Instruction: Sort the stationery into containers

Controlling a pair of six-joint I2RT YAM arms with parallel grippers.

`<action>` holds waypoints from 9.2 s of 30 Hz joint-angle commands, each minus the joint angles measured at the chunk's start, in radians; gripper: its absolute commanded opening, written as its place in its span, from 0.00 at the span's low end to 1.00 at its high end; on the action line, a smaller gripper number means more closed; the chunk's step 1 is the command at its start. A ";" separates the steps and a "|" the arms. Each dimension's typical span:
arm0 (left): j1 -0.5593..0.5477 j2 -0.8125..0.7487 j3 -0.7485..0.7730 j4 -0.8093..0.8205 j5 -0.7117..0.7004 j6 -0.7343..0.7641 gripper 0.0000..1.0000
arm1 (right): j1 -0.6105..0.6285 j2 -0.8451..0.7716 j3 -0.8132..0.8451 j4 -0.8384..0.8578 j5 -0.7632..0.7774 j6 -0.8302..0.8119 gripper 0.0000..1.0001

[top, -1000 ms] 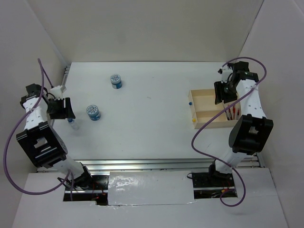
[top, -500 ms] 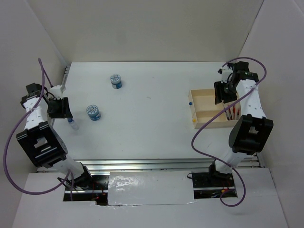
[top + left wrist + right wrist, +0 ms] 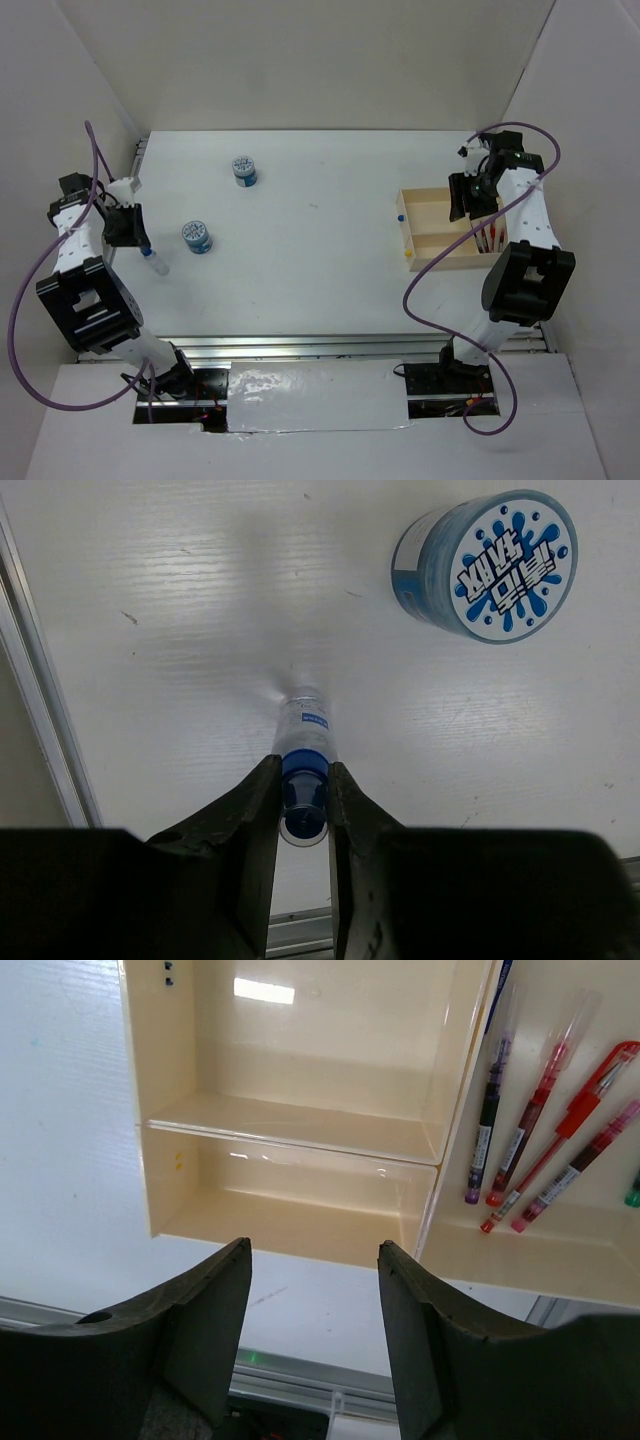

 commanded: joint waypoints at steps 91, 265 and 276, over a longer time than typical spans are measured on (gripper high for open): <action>-0.596 -0.440 0.127 0.114 0.496 -0.474 0.99 | 0.676 -0.330 -0.111 -0.013 -0.158 -0.779 0.13; -0.388 -0.153 0.077 0.171 0.162 -0.492 0.99 | 0.765 0.475 0.342 0.219 0.009 0.133 1.00; -0.392 -0.147 0.054 0.188 0.165 -0.498 0.99 | 0.769 0.495 0.316 0.250 0.011 0.119 0.97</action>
